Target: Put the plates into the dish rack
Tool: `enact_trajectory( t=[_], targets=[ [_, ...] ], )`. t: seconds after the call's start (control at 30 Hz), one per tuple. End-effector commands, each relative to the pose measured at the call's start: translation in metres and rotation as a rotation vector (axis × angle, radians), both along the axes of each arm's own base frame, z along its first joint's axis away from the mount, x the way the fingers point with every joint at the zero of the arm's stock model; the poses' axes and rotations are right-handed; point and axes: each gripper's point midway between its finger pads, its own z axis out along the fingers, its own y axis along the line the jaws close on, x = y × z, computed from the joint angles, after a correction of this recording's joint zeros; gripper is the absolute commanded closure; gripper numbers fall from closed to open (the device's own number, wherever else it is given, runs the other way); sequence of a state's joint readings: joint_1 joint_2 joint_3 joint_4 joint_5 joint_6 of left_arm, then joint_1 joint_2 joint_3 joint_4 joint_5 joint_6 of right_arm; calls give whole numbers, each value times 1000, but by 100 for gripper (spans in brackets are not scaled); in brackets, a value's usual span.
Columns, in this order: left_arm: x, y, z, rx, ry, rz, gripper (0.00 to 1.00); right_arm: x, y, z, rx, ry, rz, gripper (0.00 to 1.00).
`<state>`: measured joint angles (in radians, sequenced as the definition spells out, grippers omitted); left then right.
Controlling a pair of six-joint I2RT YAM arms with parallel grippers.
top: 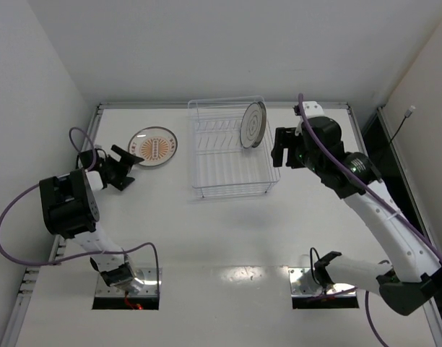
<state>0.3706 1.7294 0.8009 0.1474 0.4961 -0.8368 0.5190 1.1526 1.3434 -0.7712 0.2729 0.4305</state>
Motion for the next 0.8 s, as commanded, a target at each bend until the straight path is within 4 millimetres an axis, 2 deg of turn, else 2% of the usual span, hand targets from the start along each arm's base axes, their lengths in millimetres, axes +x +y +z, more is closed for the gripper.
enact_trajectory(
  t=[0.0, 0.17, 0.2, 0.27, 0.37, 0.4, 0.43, 0.5, 0.57, 0.67, 0.73, 0.77],
  targets=[
    [12, -8, -4, -85, -38, 16, 0, -10, -13, 18, 32, -50, -37, 30],
    [27, -2, -17, -127, -36, 66, 0, -16, -18, 21, 22, -58, -42, 30],
    [30, -1, -25, -133, -20, 67, 0, -17, -19, 23, 21, -57, -42, 30],
    [34, 0, -30, -142, -11, 73, 3, -19, -20, 24, 20, -56, -42, 30],
    [43, 4, -32, -135, -12, 66, 30, -20, -21, 23, 16, -48, -42, 30],
    [43, 5, -37, -124, 4, 66, 54, -19, -22, 23, 11, -50, -50, 30],
    [48, 9, -40, -113, 12, 67, 66, -19, -22, 23, 11, -50, -50, 30],
    [45, 9, -52, -99, 61, 40, 88, -19, -22, 23, 11, -50, -50, 30],
    [51, 9, -53, -98, 58, 10, 93, -16, -16, 15, 7, -21, -32, 30],
    [52, 12, -50, -101, 52, 4, 93, -16, -12, 13, 11, -4, -15, 30],
    [56, 8, -33, -108, 13, -32, 100, -16, -10, 10, 16, -2, -6, 30],
    [57, 7, -24, -108, -6, -41, 100, -16, -10, 10, 16, -2, -6, 30]
  ],
)
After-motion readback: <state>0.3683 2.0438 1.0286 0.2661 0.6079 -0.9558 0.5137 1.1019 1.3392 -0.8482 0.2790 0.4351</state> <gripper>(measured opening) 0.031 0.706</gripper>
